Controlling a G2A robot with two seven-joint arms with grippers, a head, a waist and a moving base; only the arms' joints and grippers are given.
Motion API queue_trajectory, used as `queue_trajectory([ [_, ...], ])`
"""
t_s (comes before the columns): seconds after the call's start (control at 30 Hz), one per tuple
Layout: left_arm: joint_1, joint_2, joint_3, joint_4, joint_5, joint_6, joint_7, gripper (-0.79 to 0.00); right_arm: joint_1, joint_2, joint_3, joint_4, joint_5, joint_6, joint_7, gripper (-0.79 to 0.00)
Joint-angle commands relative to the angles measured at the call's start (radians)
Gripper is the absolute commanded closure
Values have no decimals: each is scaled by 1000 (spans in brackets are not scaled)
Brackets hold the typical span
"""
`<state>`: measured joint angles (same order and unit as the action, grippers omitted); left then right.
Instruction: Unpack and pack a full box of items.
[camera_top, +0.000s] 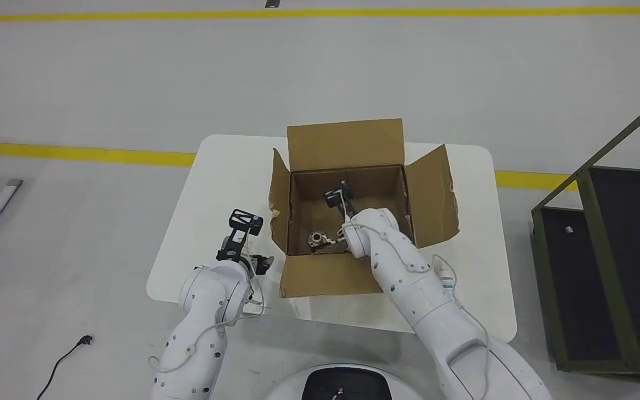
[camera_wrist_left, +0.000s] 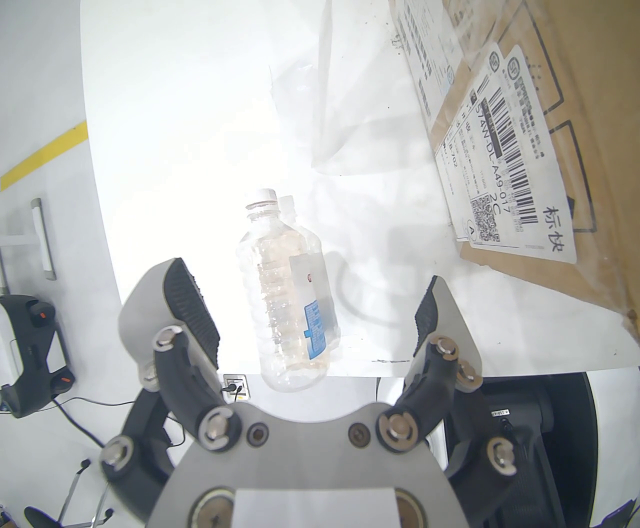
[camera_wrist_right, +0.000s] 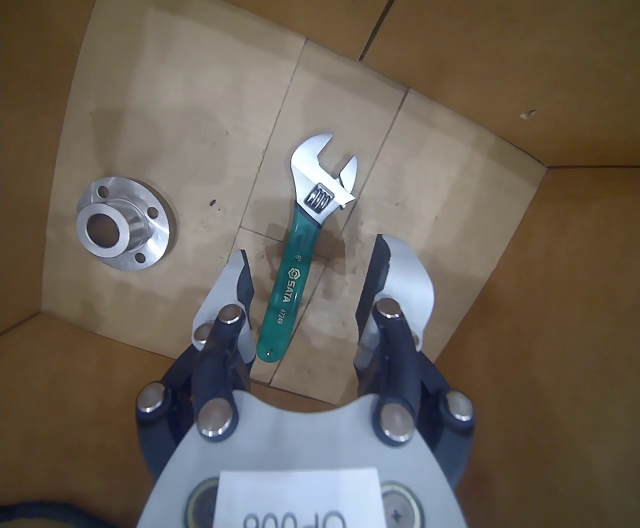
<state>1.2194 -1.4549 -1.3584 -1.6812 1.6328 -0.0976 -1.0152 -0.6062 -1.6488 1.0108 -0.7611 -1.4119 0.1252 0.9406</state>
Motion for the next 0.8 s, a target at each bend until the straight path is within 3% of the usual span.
queue_trajectory([
  [0.0,0,0,0,0,0,0,0,-785,9,-5,-2,17,11,5,-3,-446],
  [0.13,0,0,0,0,0,0,0,-785,36,-17,-16,49,18,16,16,-246],
  [0.17,0,0,0,0,0,0,0,-785,44,-19,-22,56,12,19,21,-145],
  [0.33,0,0,0,0,0,0,0,-785,84,-26,-47,68,-46,24,40,-102],
  [0.4,0,0,0,0,0,0,0,-785,87,-26,-51,67,-56,20,37,0],
  [0.77,0,0,0,0,0,0,0,-785,87,-26,-51,67,-56,20,37,0],
])
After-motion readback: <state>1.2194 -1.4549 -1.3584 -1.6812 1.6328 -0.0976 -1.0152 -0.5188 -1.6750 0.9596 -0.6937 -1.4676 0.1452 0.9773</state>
